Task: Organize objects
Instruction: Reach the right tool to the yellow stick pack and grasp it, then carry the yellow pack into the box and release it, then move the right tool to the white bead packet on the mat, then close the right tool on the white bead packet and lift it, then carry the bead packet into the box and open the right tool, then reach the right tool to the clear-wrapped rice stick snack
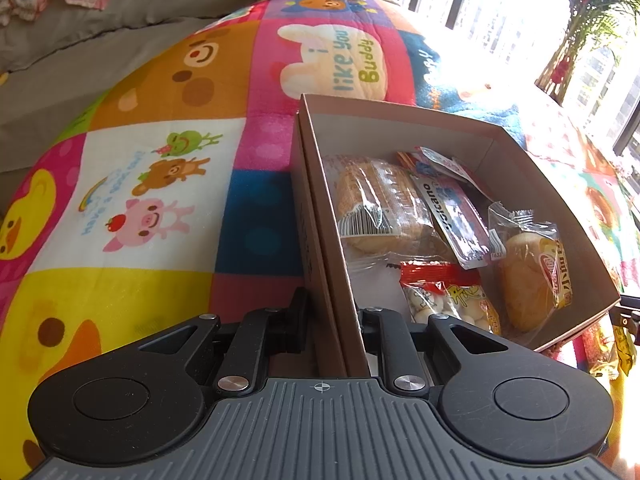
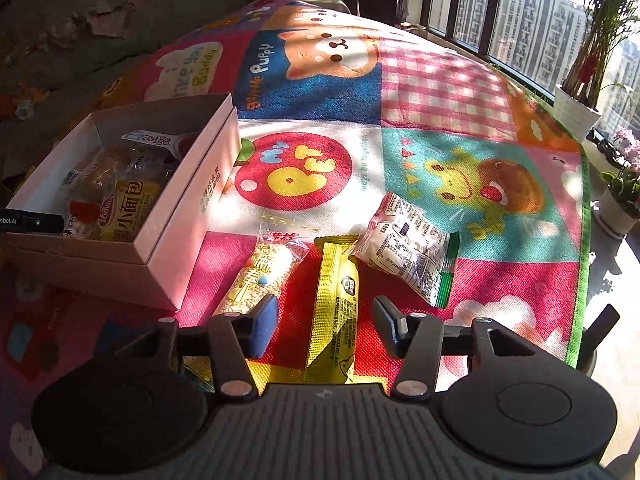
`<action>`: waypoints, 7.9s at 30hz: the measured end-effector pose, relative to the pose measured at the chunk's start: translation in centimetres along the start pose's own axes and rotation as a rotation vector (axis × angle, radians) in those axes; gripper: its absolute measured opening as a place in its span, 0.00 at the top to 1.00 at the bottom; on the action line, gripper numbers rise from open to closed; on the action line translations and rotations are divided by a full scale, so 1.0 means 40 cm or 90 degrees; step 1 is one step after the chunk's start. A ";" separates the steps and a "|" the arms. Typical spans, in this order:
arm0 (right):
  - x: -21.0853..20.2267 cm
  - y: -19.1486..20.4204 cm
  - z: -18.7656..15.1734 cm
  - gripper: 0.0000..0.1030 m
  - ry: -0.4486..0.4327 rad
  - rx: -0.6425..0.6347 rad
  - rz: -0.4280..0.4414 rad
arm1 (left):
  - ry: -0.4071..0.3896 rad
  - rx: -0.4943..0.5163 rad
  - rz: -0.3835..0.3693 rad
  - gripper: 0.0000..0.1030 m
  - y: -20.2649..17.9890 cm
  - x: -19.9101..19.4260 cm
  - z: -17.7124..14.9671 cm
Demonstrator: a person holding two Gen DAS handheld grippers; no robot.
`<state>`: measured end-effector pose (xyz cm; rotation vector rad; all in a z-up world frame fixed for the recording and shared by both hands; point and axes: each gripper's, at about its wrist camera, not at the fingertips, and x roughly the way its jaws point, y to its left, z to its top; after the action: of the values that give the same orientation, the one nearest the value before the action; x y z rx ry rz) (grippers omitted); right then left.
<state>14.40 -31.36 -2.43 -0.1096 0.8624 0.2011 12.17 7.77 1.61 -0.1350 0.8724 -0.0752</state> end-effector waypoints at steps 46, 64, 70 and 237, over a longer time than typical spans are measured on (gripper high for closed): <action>-0.278 0.315 0.001 0.79 -0.190 -0.017 0.150 | -0.022 0.020 0.035 0.84 -0.024 0.003 0.000; -0.008 0.341 0.211 0.75 -0.123 0.103 0.200 | -0.041 0.011 0.010 0.82 -0.009 0.004 -0.011; -0.005 0.309 0.194 0.69 -0.118 0.085 0.176 | -0.042 0.010 0.009 0.82 -0.007 0.005 -0.011; -0.003 0.033 -0.027 0.63 -0.053 0.167 0.001 | -0.060 0.020 0.014 0.83 -0.031 -0.006 -0.035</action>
<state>13.23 -30.26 -3.06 0.1437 0.7991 0.0922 10.90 6.45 1.09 -0.0996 0.7788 -0.0618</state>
